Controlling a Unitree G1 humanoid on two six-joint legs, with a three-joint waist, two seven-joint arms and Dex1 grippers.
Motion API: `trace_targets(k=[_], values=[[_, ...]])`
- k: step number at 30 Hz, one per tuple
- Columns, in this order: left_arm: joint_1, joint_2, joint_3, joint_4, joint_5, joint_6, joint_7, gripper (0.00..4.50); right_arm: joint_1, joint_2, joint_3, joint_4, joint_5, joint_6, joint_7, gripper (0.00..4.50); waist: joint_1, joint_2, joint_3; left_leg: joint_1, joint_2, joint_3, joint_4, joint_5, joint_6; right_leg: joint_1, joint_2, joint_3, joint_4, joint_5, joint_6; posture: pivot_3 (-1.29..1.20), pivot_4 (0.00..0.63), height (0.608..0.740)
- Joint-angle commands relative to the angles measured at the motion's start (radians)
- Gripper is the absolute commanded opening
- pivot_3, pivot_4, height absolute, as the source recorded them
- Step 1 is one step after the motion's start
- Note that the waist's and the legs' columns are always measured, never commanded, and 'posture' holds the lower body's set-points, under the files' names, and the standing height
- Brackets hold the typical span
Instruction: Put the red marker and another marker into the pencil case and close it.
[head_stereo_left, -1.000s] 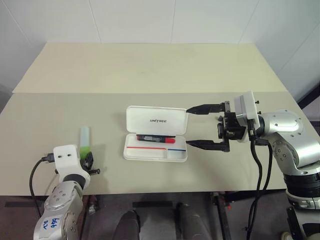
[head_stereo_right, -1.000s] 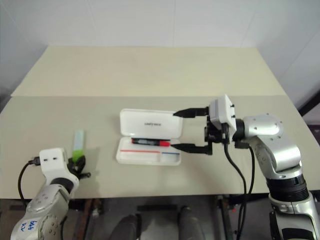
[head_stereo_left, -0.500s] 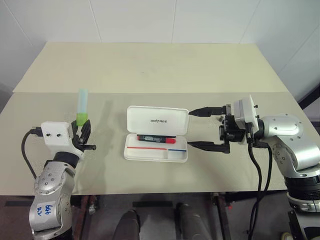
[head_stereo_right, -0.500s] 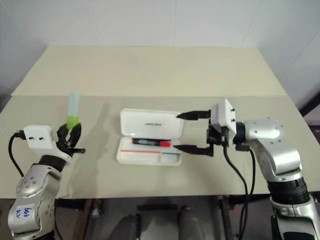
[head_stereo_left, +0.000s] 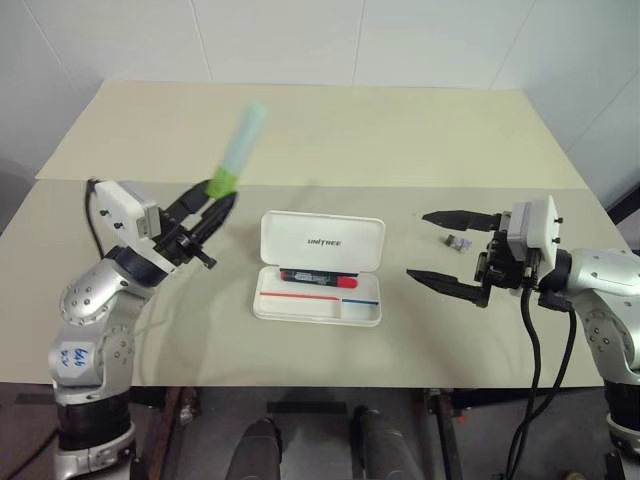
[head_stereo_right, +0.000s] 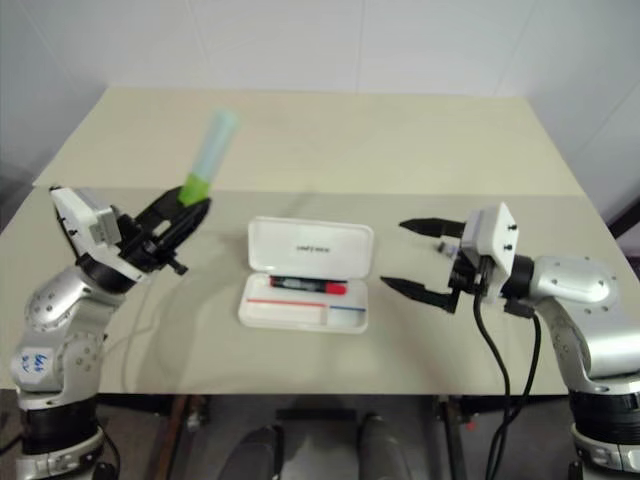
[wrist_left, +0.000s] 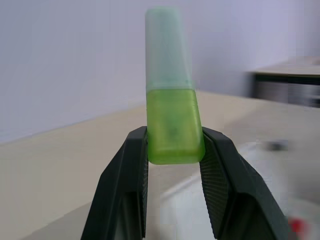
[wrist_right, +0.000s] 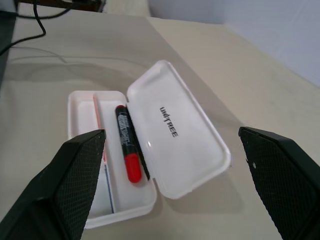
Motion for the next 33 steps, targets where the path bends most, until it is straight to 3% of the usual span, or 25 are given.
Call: trace_targets(k=[1,8,12,21,33], values=[[-0.005,0.057,-0.049,0.01,-0.056,0.001,-0.163,1.02,0.025,-0.023,-0.058,-0.056,0.0,-0.018,-0.029,4.5,-0.004,0.0,0.0,0.0,0.0,0.0,0.0,0.0,0.0,0.0,0.0,0.0,0.0,0.0,0.0,0.0,0.15,0.74],[-0.089,0.163,-0.154,0.186,0.013,-0.067,-0.41,1.02,0.109,-0.023,-0.107,-0.133,0.015,-0.001,-0.089,4.5,-0.003,0.0,0.0,0.0,0.0,0.0,0.001,0.0,0.0,0.0,0.0,0.0,0.0,-0.001,-0.001,0.0,0.15,0.74],[-0.127,0.225,-0.253,0.3,0.139,-0.262,-0.607,1.02,0.137,-0.026,-0.125,-0.162,0.025,0.014,-0.111,4.5,-0.003,0.0,0.0,0.0,0.0,0.0,0.0,0.0,0.0,0.0,0.0,0.0,-0.001,-0.001,-0.001,0.0,0.15,0.74],[-0.213,0.196,-0.336,0.402,0.203,-0.279,-0.637,1.02,0.156,-0.034,-0.142,-0.2,0.043,0.044,-0.137,4.5,0.0,0.0,0.0,-0.001,0.0,0.0,0.0,0.0,0.001,0.0,0.0,0.0,0.0,-0.001,-0.002,0.0,0.15,0.74],[-0.206,0.197,-0.38,0.454,0.304,-0.298,-0.609,1.02,0.168,-0.027,-0.138,-0.234,0.055,0.065,-0.169,4.5,0.0,0.0,0.0,0.0,0.0,0.0,0.0,0.0,0.001,0.0,0.0,0.0,0.001,-0.001,-0.001,0.0,0.15,0.74]])
